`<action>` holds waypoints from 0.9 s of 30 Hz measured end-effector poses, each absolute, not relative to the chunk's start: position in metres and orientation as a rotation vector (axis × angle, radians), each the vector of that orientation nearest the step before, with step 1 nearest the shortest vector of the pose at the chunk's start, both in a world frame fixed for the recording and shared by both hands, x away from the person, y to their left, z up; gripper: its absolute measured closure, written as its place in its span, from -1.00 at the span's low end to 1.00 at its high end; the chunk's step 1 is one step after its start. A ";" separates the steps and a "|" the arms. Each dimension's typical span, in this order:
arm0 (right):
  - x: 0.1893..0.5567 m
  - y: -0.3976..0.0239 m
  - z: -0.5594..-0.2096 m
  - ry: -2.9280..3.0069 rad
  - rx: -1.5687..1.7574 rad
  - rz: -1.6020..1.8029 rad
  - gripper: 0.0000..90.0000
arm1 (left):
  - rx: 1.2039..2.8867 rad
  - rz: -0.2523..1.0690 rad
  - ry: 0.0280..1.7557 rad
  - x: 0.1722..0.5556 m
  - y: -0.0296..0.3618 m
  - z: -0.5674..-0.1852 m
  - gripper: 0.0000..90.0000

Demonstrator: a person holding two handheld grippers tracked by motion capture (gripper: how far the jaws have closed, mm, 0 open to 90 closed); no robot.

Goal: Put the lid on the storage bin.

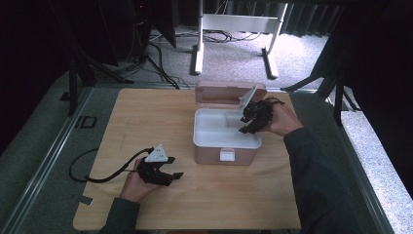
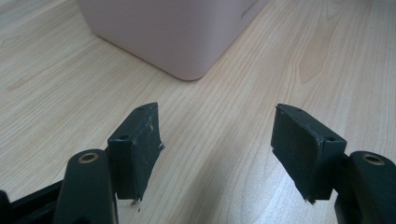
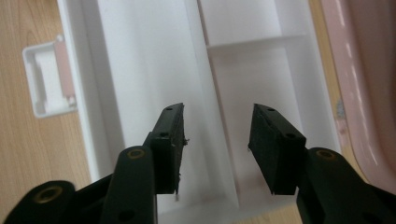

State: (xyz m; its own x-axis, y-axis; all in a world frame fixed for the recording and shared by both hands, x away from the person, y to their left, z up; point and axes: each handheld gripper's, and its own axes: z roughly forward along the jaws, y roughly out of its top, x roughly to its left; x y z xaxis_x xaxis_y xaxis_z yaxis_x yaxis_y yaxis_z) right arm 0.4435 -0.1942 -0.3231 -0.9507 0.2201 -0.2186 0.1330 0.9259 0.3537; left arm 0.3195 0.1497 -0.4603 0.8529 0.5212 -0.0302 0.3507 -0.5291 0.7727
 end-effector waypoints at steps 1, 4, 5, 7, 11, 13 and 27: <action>0.443 -0.196 -0.323 2.822 0.273 0.504 0.21 | 2.178 0.253 0.631 0.320 0.149 -0.461 -0.27; 0.439 -0.206 -0.323 2.791 0.288 0.546 0.21 | 2.179 0.253 0.633 0.319 0.149 -0.461 -0.27; 0.439 -0.208 -0.323 2.786 0.302 0.559 0.21 | 2.180 0.253 0.632 0.319 0.149 -0.461 -0.27; 0.438 -0.214 -0.324 2.766 0.331 0.595 0.21 | 2.179 0.253 0.633 0.318 0.149 -0.461 -0.27; 0.439 -0.224 -0.326 2.734 0.396 0.661 0.20 | 2.179 0.254 0.637 0.318 0.150 -0.461 -0.27; 0.439 -0.227 -0.327 2.725 0.423 0.692 0.19 | 2.178 0.254 0.640 0.318 0.151 -0.462 -0.27; 0.436 -0.247 -0.328 2.634 0.549 0.835 0.15 | 2.170 0.261 0.654 0.317 0.154 -0.462 -0.27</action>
State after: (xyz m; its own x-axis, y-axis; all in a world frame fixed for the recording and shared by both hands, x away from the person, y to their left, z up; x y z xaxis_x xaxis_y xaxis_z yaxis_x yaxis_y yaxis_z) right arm 0.4359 -0.2473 -0.3282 -0.8741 0.4489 -0.1854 0.2602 0.7551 0.6018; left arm 0.3169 0.1545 -0.4616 0.8427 0.5371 -0.0374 0.3637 -0.5166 0.7751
